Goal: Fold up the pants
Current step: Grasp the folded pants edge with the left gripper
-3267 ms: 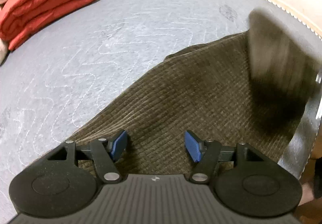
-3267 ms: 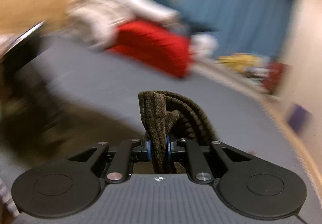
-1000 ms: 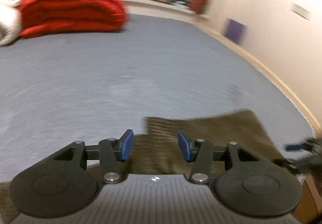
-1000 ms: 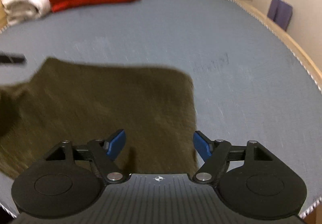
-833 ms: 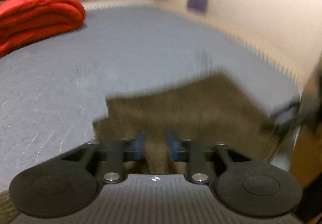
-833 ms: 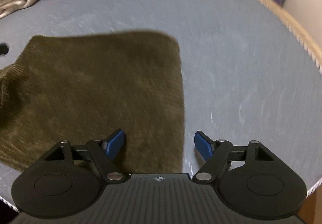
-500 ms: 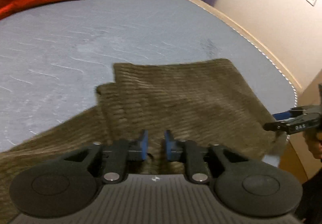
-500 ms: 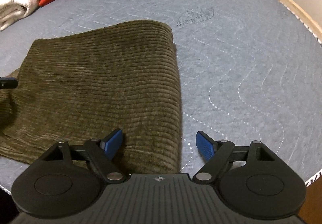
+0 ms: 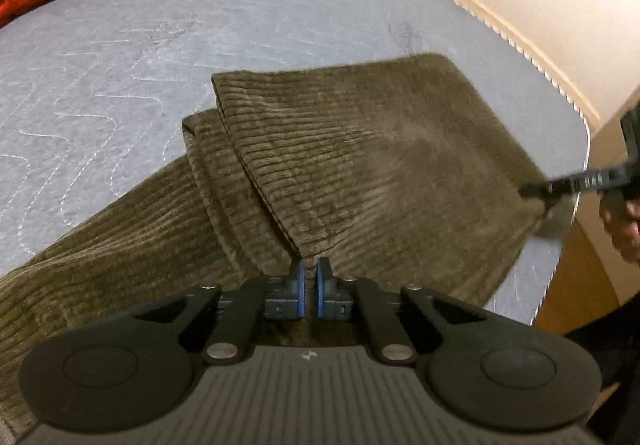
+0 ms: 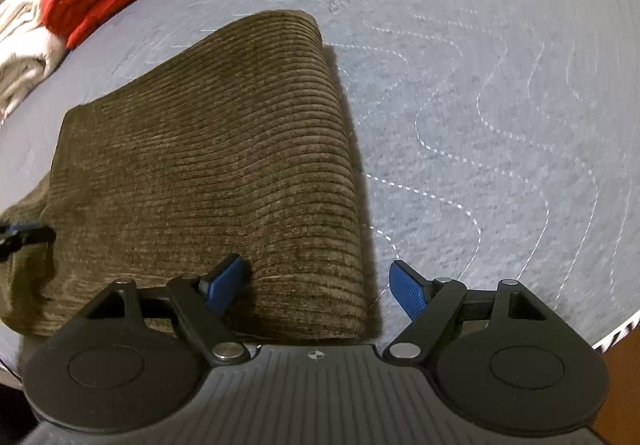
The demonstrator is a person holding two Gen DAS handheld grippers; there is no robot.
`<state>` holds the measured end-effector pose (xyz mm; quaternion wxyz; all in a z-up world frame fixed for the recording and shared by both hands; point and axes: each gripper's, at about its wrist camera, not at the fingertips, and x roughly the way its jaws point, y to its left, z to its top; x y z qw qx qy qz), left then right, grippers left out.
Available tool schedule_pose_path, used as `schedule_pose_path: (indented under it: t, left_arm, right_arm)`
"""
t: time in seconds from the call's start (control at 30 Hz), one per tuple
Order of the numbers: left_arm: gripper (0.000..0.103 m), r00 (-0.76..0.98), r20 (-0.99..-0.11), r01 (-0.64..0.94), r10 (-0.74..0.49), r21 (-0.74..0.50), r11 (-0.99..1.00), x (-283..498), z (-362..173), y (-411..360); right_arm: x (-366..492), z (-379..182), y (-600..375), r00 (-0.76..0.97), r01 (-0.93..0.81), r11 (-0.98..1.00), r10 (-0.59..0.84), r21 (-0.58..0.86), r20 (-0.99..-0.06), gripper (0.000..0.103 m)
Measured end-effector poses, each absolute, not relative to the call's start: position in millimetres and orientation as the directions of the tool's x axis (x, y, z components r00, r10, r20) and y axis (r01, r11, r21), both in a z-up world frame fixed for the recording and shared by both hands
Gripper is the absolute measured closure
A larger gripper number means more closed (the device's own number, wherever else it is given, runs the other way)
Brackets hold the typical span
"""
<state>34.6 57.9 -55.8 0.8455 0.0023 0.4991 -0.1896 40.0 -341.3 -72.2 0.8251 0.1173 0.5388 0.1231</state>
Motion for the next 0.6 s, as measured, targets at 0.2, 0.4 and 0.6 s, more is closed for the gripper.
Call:
schedule_pose_path:
  t: [0.2, 0.4, 0.6]
  left_arm:
    - [0.097, 0.406, -0.851, 0.278, -0.332, -0.231, 0.932, 33, -57, 67]
    - [0.090, 0.316, -0.864, 0.235, -0.391, -0.328, 0.915, 32, -70, 76]
    - [0.087, 0.295, -0.846, 0.202, -0.444, -0.399, 0.894, 33, -73, 81]
  right_arm:
    - [39, -69, -341, 0.382, -0.051, 0.944, 0.319, 0.326, -0.867, 0.022]
    - [38, -70, -343, 0.371, -0.029, 0.937, 0.333, 0.347, -0.867, 0.022]
    - [35, -68, -342, 0.368, -0.023, 0.937, 0.333, 0.350, -0.868, 0.022]
